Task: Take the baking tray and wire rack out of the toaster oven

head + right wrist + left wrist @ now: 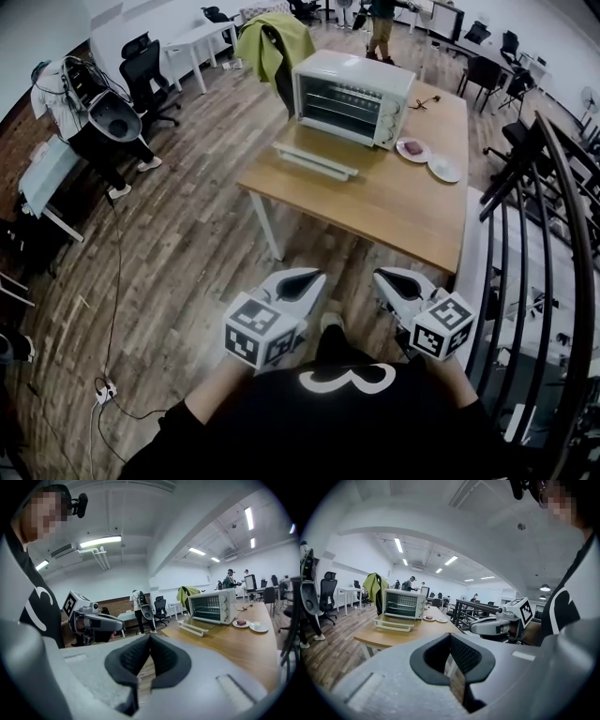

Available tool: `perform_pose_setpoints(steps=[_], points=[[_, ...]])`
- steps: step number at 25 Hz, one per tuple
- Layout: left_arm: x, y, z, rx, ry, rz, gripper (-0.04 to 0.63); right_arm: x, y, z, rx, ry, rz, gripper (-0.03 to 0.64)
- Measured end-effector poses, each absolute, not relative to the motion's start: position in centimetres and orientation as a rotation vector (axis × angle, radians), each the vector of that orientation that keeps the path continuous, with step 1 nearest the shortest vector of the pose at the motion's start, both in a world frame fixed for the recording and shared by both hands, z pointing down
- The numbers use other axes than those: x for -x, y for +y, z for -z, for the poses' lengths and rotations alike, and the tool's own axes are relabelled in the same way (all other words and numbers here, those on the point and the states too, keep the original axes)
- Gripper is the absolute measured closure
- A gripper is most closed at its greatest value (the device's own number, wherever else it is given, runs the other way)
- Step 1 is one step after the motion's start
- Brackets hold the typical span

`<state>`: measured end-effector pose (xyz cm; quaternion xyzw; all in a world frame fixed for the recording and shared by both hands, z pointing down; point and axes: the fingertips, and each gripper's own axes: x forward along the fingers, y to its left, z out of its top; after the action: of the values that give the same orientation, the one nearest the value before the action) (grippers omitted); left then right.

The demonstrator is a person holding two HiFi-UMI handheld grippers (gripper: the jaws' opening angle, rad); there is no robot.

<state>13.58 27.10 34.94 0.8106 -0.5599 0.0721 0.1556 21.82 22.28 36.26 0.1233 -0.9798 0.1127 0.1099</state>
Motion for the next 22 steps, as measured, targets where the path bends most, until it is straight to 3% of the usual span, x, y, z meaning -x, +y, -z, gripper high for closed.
perform_pose_setpoints(steps=[8, 22], points=[[-8.9, 19.6, -37.2, -2.270, -1.624, -0.218, 0.584, -16.9, 14.0, -38.3, -0.330, -2.884, -0.377, 0.614], [0.5, -4.8, -38.3, -2.195, -1.560, -0.141, 0.584, -6.6, -11.1, -39.3, -0.324, -2.880, -0.506, 0.614]])
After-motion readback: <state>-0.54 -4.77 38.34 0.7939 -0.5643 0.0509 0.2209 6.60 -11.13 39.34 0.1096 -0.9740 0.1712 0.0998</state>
